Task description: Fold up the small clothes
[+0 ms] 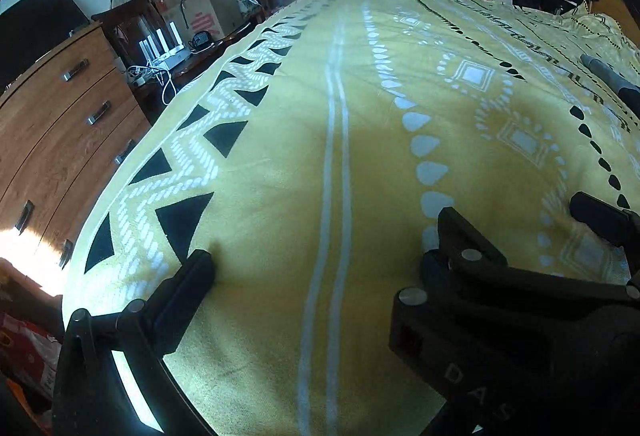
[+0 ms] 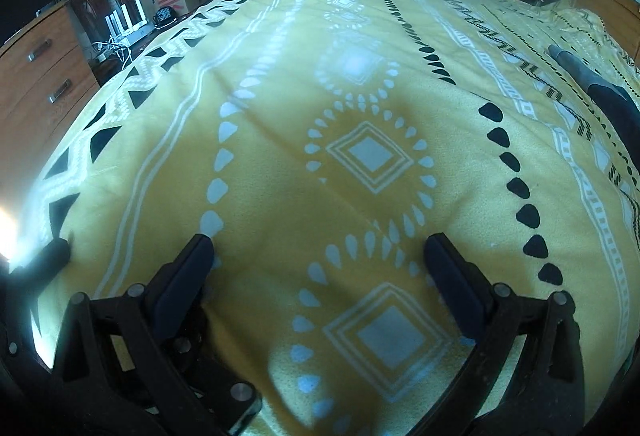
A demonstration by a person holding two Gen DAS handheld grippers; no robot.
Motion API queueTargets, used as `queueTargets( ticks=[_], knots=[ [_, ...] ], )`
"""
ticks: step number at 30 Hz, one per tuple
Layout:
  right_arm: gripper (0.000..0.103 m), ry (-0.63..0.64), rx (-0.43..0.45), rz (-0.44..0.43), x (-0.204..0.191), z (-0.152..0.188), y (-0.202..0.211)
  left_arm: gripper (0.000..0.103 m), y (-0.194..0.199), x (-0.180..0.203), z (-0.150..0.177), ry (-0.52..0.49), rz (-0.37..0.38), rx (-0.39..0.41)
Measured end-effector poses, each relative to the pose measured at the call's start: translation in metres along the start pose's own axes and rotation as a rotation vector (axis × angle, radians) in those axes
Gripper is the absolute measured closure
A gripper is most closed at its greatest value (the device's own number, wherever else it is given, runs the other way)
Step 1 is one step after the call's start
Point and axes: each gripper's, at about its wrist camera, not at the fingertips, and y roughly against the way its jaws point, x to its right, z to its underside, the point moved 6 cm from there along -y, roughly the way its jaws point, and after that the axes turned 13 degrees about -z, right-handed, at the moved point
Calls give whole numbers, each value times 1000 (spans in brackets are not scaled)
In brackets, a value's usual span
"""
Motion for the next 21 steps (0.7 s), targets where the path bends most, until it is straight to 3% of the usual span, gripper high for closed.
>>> queueTargets(
  ticks=[11, 21],
  knots=[
    [0, -3, 3, -12, 1, 1, 0, 0, 9, -12, 7, 3, -35, 10],
    [0, 6, 0, -1, 1, 2, 0, 0, 5, -12, 8, 11, 1, -4]
  ],
)
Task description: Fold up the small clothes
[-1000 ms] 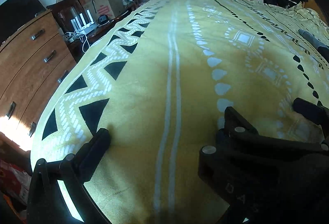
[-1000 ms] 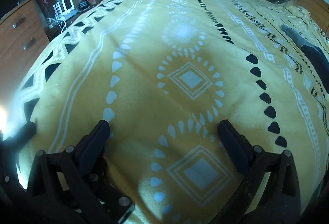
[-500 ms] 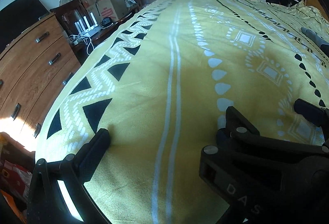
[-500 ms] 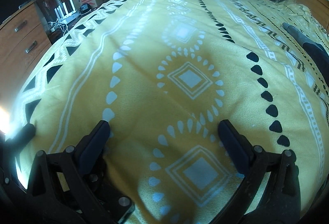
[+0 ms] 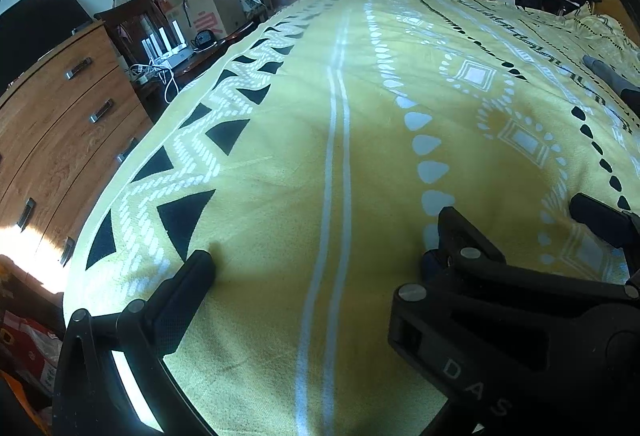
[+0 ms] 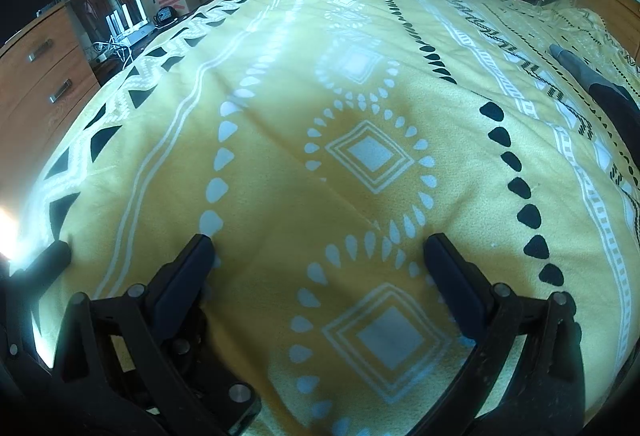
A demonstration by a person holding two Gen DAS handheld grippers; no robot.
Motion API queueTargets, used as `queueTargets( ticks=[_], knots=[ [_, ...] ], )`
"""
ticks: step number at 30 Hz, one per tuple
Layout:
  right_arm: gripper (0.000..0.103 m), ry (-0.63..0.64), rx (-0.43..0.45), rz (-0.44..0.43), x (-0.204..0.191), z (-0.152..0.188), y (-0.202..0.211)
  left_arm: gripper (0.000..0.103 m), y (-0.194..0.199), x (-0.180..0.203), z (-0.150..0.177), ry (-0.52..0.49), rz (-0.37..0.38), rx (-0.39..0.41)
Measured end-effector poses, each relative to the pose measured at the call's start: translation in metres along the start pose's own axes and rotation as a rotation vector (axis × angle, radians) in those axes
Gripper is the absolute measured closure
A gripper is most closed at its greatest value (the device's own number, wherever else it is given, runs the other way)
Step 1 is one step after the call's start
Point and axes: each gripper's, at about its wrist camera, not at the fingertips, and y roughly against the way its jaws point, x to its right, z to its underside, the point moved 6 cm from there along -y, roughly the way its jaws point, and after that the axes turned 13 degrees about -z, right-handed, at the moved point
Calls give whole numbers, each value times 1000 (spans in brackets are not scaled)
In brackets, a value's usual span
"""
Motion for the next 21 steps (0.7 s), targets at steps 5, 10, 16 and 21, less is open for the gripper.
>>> queueTargets(
  ticks=[5, 10, 16, 21],
  knots=[
    [0, 1, 0, 0, 0, 0, 0, 0, 1, 0, 0, 0, 0, 1],
    [0, -1, 0, -1, -1, 0, 0, 0, 1, 2, 0, -2, -2, 1],
    [0, -1, 0, -2, -1, 0, 0, 0, 1, 1, 1, -3, -4, 2],
    [0, -13, 2, -19, 1, 1, 0, 0, 3, 2, 0, -18, -31, 12]
  ],
)
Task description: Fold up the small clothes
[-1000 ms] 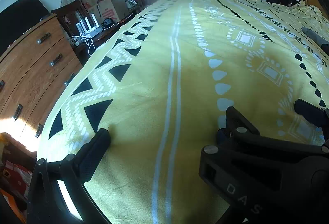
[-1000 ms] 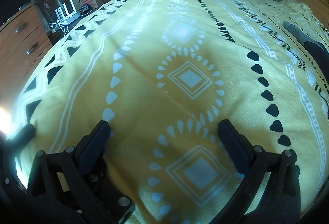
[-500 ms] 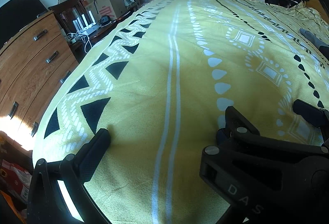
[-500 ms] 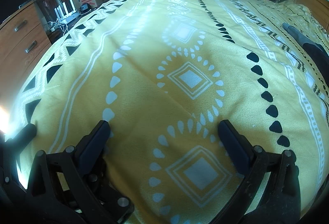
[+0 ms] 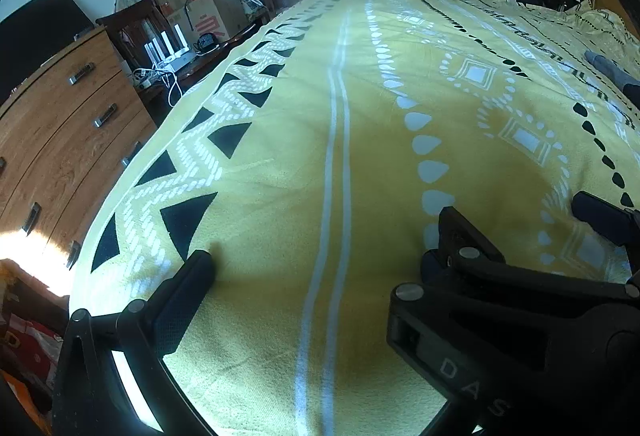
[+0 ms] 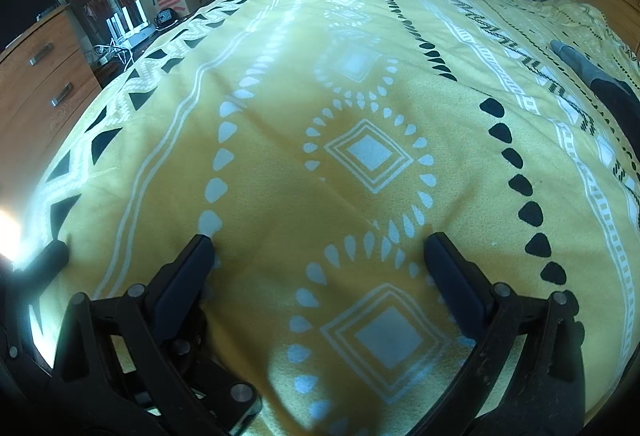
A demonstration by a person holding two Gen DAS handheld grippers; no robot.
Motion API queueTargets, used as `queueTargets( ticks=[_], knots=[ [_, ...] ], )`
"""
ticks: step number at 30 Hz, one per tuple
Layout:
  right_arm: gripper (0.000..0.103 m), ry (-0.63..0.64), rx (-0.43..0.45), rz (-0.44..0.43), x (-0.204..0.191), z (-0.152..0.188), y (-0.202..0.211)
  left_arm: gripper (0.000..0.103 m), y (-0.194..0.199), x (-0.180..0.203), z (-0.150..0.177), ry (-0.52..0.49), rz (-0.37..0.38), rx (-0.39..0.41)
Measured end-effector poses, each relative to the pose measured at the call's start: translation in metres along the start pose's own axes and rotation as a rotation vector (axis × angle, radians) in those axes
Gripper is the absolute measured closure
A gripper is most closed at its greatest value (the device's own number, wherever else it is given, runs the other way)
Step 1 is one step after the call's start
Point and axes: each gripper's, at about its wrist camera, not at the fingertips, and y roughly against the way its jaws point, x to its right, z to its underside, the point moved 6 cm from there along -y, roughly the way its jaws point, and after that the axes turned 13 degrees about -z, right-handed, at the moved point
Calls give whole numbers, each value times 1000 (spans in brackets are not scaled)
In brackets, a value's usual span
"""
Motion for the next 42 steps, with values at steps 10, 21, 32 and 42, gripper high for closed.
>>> queueTargets(
  ticks=[10, 21, 32, 42],
  knots=[
    [0, 7, -1, 8, -1, 0, 0, 0, -1, 1, -1, 1, 6, -1],
    [0, 3, 0, -1, 0, 0, 0, 0, 2, 1, -1, -3, -2, 6],
    [0, 11, -2, 9, 0, 0, 0, 0, -1, 0, 0, 5, 16, -4],
    [0, 11, -2, 8, 0, 0, 0, 0, -2, 1, 0, 6, 17, -3]
  ],
)
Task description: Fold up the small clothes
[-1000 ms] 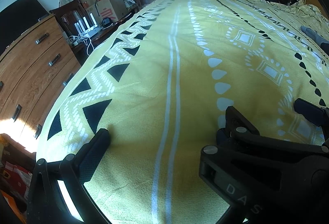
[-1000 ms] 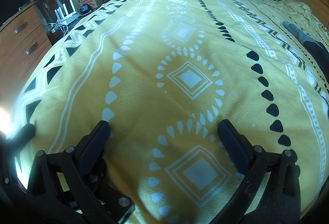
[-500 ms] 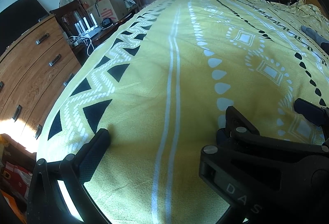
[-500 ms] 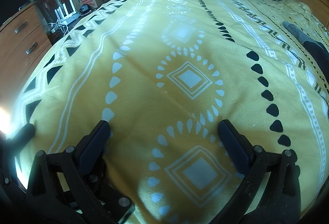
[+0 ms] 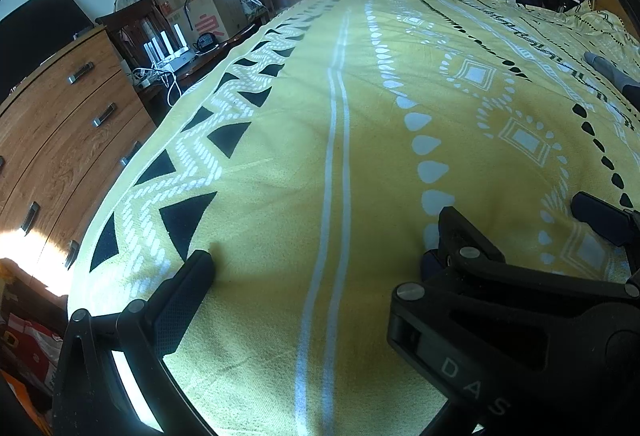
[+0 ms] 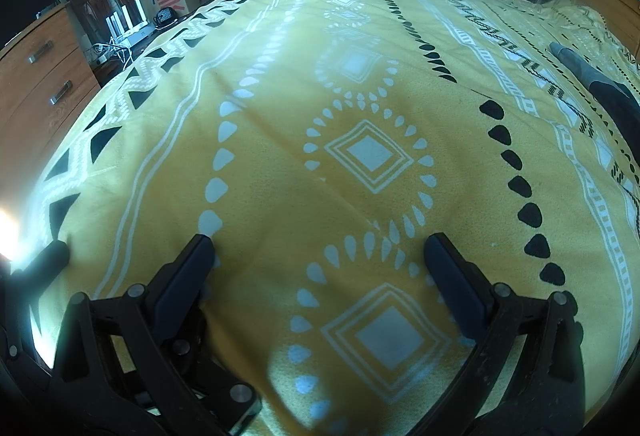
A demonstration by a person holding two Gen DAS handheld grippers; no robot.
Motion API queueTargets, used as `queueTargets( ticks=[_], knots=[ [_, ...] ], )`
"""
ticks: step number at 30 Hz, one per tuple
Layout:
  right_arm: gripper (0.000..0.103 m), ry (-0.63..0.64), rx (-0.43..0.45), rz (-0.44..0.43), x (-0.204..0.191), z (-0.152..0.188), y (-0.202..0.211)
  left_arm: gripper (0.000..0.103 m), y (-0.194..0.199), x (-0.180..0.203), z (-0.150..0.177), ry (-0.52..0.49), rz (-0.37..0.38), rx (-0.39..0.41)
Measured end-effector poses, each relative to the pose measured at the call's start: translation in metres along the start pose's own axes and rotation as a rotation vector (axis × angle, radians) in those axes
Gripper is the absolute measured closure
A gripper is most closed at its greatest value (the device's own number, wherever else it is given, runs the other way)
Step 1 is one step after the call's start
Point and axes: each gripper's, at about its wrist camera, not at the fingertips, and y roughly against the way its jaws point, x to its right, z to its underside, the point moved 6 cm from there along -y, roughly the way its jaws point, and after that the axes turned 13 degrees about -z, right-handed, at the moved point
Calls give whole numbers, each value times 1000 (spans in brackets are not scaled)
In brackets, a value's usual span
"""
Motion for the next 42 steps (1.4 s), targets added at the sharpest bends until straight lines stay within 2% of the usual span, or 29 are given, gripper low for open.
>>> queueTargets(
  ticks=[15, 26, 30, 42],
  knots=[
    [0, 2, 0, 0, -2, 0, -1, 0, 1, 1, 1, 5, 10, -3],
    [0, 0, -1, -4, -2, 0, -2, 0, 3, 2, 0, -8, -20, 16],
    [0, 4, -1, 0, -2, 0, -2, 0, -1, -1, 1, 10, 18, -5],
    [0, 5, -1, 0, -2, 0, -2, 0, -1, 1, 1, 5, 11, -1]
  ],
)
